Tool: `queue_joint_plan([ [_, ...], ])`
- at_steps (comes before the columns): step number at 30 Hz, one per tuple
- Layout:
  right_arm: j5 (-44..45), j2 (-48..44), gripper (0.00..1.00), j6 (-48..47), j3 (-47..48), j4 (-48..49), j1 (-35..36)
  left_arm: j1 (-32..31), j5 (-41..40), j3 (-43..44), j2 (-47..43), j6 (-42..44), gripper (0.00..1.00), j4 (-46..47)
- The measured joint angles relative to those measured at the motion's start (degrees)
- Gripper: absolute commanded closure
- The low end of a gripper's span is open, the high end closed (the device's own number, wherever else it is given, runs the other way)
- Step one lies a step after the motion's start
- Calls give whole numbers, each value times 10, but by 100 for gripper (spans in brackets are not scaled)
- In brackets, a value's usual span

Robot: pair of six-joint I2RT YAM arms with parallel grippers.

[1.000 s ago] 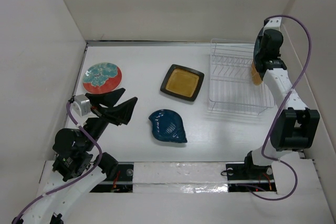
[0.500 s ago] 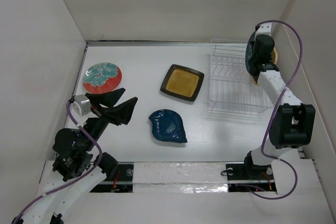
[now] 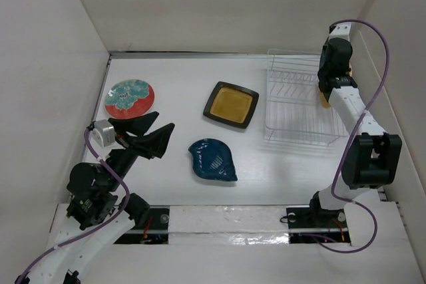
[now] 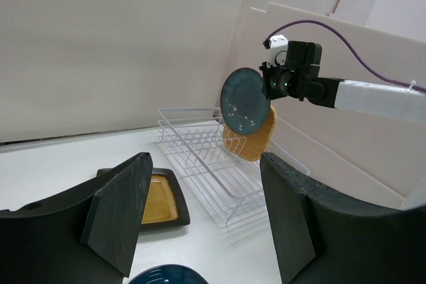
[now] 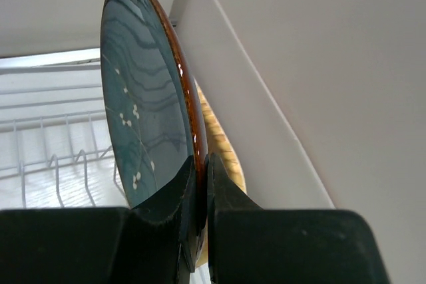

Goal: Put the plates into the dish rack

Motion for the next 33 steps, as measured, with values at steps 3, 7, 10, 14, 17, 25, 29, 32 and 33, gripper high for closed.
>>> queue_joint_plan([
  [3, 5, -4, 100, -3, 1, 2, -5, 0, 0, 0, 0, 0, 37, 0],
  [7, 8, -4, 100, -5, -2, 2, -13, 0, 0, 0, 0, -1, 37, 0],
  [10, 8, -4, 100, -5, -10, 2, -19, 0, 0, 0, 0, -1, 37, 0],
  [14, 3, -4, 100, -1, -20, 1, -24, 0, 0, 0, 0, -2, 37, 0],
  [17, 1, -4, 100, 5, -27, 3, -24, 0, 0, 0, 0, -2, 37, 0],
  [25, -18, -4, 100, 33, -76, 16, -22, 0, 0, 0, 0, -2, 37, 0],
  [29, -23, -4, 100, 44, -94, 21, -21, 0, 0, 0, 0, -2, 38, 0],
  [32, -23, -3, 100, 51, -101, 22, -20, 0, 0, 0, 0, -2, 40, 0],
  [33, -22, -2, 99, 56, -102, 22, -20, 0, 0, 0, 0, -2, 41, 0],
])
